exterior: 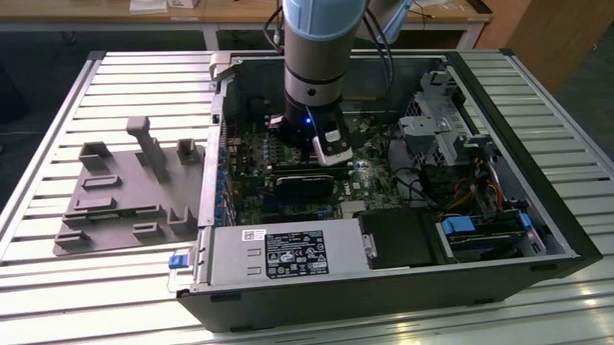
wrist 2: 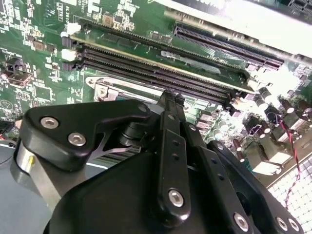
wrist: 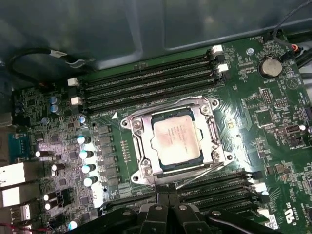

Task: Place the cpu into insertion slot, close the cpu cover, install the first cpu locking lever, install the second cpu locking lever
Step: 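Install the second cpu locking lever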

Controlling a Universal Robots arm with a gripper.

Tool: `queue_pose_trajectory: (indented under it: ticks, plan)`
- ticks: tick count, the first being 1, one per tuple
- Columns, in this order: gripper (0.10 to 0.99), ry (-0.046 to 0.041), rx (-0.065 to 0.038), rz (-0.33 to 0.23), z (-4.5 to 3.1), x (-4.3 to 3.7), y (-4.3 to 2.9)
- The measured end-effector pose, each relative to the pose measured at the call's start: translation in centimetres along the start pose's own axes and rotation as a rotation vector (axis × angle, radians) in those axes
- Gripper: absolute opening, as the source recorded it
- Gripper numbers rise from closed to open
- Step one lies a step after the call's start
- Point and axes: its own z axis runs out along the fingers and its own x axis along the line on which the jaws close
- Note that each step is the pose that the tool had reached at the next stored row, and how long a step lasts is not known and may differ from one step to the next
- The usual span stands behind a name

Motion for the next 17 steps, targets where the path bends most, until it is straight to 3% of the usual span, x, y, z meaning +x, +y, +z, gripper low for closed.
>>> queue_pose_trajectory:
  ticks: [9,12,17]
  plan:
    - [0.102,0.0181,-0.067,-0.009,0.39,0.19,-0.78]
    - [0.102,0.0232,-0.085,-0.014,0.60,0.34,-0.99]
    - [0.102,0.0288,-0.105,-0.023,0.88,0.46,-1.44]
